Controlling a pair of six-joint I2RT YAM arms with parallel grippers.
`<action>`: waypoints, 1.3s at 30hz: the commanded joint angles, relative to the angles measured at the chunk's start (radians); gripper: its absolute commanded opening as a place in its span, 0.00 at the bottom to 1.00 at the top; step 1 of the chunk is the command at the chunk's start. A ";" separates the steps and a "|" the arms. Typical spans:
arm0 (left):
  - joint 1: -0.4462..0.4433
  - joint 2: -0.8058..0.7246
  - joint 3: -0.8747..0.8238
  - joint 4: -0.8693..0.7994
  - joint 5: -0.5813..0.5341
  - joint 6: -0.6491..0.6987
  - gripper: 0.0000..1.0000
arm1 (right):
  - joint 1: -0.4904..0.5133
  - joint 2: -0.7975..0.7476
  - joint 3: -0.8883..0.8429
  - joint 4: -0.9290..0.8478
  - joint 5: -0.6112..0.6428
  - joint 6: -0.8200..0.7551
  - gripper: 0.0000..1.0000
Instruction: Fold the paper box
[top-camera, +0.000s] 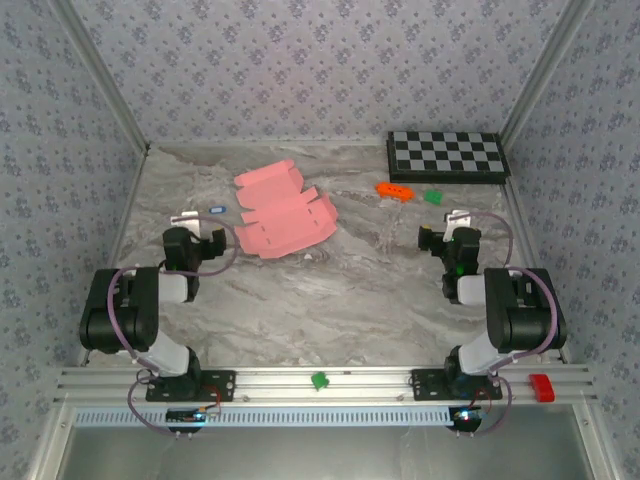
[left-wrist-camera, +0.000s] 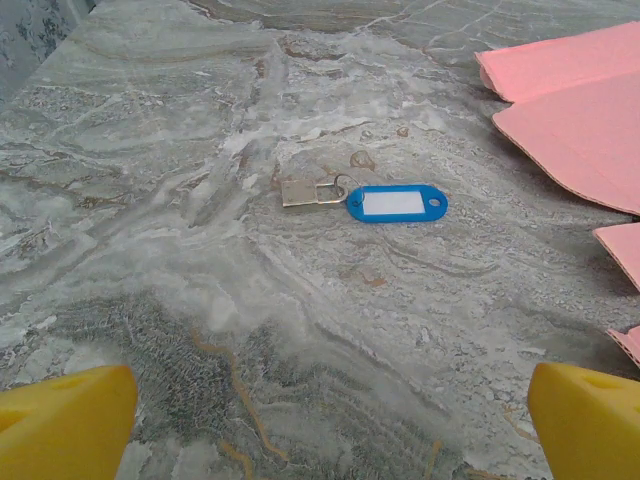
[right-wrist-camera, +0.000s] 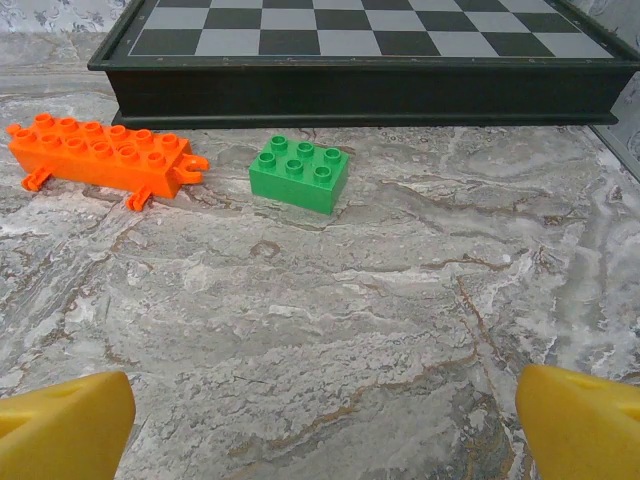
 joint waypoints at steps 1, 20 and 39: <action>-0.005 -0.004 0.021 0.021 0.002 0.005 1.00 | 0.003 0.008 0.009 0.020 0.017 0.004 1.00; -0.004 -0.004 0.022 0.021 0.001 0.006 1.00 | 0.005 0.009 0.011 0.019 0.022 -0.001 1.00; -0.005 -0.226 0.169 -0.439 -0.049 -0.072 1.00 | 0.005 -0.244 0.104 -0.381 0.096 0.058 1.00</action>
